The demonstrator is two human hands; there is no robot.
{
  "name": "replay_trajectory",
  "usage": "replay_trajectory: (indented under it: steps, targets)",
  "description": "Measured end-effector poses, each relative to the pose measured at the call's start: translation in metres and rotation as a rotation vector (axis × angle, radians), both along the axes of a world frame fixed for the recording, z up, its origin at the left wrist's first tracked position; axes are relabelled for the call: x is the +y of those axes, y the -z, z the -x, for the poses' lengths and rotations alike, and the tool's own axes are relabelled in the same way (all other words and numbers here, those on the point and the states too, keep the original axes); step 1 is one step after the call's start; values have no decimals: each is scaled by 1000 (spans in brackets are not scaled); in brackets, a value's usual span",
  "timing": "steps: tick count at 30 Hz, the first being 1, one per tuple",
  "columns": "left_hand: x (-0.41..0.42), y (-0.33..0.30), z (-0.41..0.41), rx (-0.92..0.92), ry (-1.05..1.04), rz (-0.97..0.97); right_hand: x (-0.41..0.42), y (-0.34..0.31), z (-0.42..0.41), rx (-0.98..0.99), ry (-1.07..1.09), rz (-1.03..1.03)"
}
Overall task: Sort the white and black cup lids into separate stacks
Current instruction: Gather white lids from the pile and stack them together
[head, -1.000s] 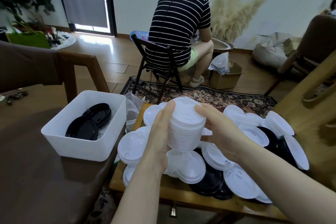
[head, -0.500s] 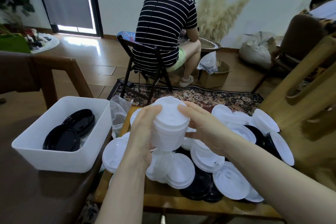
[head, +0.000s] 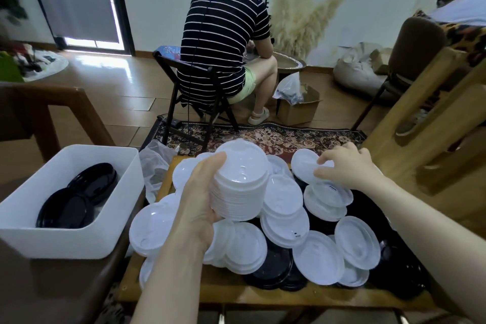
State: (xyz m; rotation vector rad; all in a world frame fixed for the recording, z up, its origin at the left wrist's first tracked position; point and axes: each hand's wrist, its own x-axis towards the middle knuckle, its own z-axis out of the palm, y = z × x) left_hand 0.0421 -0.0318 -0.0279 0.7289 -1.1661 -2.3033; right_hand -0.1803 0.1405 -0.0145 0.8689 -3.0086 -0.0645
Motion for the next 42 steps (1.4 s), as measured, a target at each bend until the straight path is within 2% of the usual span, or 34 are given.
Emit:
replay_trajectory:
  steps: [4,6,8,9,11,12,13,15,16,18,21,25,28,34,42]
  targets:
    - [3,3,-2,16,5,20,1,13,3,132,-16,-6]
    - [4,3,-4,20,-3,32,3,15,3,192,-16,58]
    - [3,3,-4,24,-10,45,6,8,-2,192,-16,324]
    - [4,2,-5,17,-17,50,7,-1,-7,137,-5,535]
    - [6,-1,-6,5,-30,65,6,-23,-23,-193,58,1045]
    - [7,-2,-6,1,-31,60,5,-34,-32,-436,95,1250]
    - [8,-2,-6,-1,-34,53,3,-44,-42,-689,122,1362]
    - [10,-3,-6,-6,-53,42,-2,-54,-56,-1118,139,1425]
    - [11,-3,-6,-3,-58,39,-5,-56,-62,-1271,136,1442]
    - [13,-2,-7,5,-52,31,-12,-58,-73,-1458,130,1465]
    - [14,-3,-9,-22,-16,36,-22,-57,-87,-1595,123,1430]
    - [12,-1,-10,-41,4,32,-30,-51,-94,-1640,121,1340]
    - [10,1,-10,-41,-9,30,-33,-49,-96,-1538,90,1327]
    - [8,3,-10,-46,18,2,-37,-51,-92,-1448,195,1537]
    - [7,2,-11,-33,63,-10,-43,-40,-94,-1209,252,1477]
